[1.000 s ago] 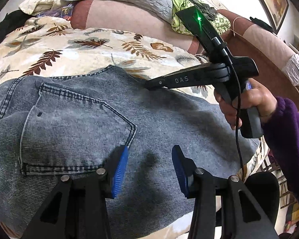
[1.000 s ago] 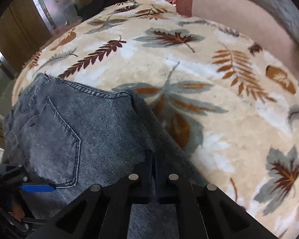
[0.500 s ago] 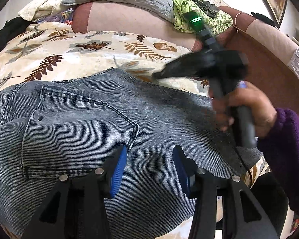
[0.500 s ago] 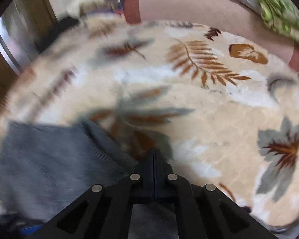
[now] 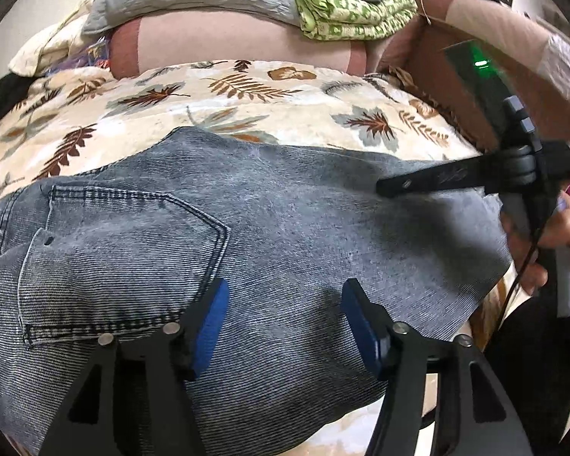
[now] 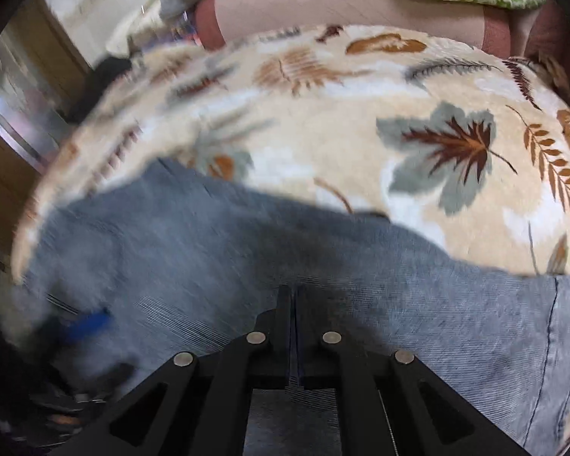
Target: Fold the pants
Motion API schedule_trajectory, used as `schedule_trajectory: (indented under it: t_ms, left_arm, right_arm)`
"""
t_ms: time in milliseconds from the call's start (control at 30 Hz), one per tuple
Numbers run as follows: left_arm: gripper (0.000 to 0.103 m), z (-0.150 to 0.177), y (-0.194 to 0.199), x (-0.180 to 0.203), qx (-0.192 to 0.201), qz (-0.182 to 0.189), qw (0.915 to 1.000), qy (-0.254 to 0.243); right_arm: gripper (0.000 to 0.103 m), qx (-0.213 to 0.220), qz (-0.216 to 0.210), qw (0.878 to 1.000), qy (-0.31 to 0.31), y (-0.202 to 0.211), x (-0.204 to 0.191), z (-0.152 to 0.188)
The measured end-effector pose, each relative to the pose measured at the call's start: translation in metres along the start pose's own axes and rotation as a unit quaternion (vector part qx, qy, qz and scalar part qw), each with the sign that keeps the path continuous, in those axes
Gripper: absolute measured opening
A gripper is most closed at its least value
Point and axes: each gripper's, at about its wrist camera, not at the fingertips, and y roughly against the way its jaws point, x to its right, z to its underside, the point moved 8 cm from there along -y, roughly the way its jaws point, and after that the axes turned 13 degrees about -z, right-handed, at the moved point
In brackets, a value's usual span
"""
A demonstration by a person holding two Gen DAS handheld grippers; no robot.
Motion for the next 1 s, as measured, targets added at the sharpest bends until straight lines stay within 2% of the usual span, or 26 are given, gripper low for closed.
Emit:
schedule_trajectory:
  t_ms: [67,133,300,400,467,567,633,667,767,867,933,967,1000]
  left_arm:
    - [0.064,0.001,0.0,0.001,0.001,-0.006,1.0,-0.007]
    - [0.065,0.001,0.0,0.001,0.001,-0.006,0.9999,-0.009]
    - [0.069,0.002,-0.002,0.002,-0.001,0.002,0.9999,-0.01]
    - [0.076,0.004,-0.004,0.006,-0.001,-0.003,0.9997,-0.023]
    - [0.08,0.006,-0.006,0.009,-0.001,-0.012,0.9993,-0.034]
    - [0.084,0.009,-0.008,0.014,-0.001,-0.028,0.9982,-0.054]
    - [0.086,0.011,-0.009,0.016,0.001,-0.04,0.9973,-0.062]
    - [0.087,0.011,-0.01,0.016,0.002,-0.043,0.9971,-0.063]
    - [0.089,0.013,-0.011,0.017,0.002,-0.053,0.9966,-0.063]
    - [0.095,0.018,-0.01,0.018,-0.007,-0.056,0.9964,-0.063]
    - [0.095,0.018,-0.009,0.019,-0.023,-0.059,0.9955,-0.071]
    - [0.095,0.018,-0.007,0.018,-0.034,-0.062,0.9948,-0.074]
    - [0.095,0.015,-0.001,0.013,-0.039,-0.075,0.994,-0.069]
  right_arm:
    - [0.004,0.024,0.013,1.0,0.005,0.0,0.004,-0.003]
    - [0.004,0.028,0.017,0.999,0.001,-0.004,0.01,-0.01]
    - [0.004,0.03,-0.021,0.997,-0.066,0.003,0.023,-0.014]
    - [0.004,0.063,-0.01,0.995,-0.082,0.027,0.027,-0.004]
    - [0.007,0.075,-0.015,0.993,-0.091,0.045,0.03,0.015]
    - [0.028,0.091,-0.008,0.991,-0.1,0.067,0.036,0.049]
    - [0.051,0.115,-0.003,0.988,-0.104,0.083,0.04,0.07]
    - [0.054,0.122,0.001,0.987,-0.103,0.086,0.042,0.075]
    - [0.056,0.119,0.042,0.988,-0.09,0.087,0.054,0.087]
    - [0.056,0.117,0.059,0.989,-0.068,0.085,0.061,0.088]
    - [0.056,0.128,0.088,0.986,-0.06,0.094,0.066,0.089]
    - [0.056,0.138,0.092,0.984,-0.062,0.1,0.068,0.088]
    - [0.056,0.161,0.076,0.981,-0.074,0.111,0.07,0.088]
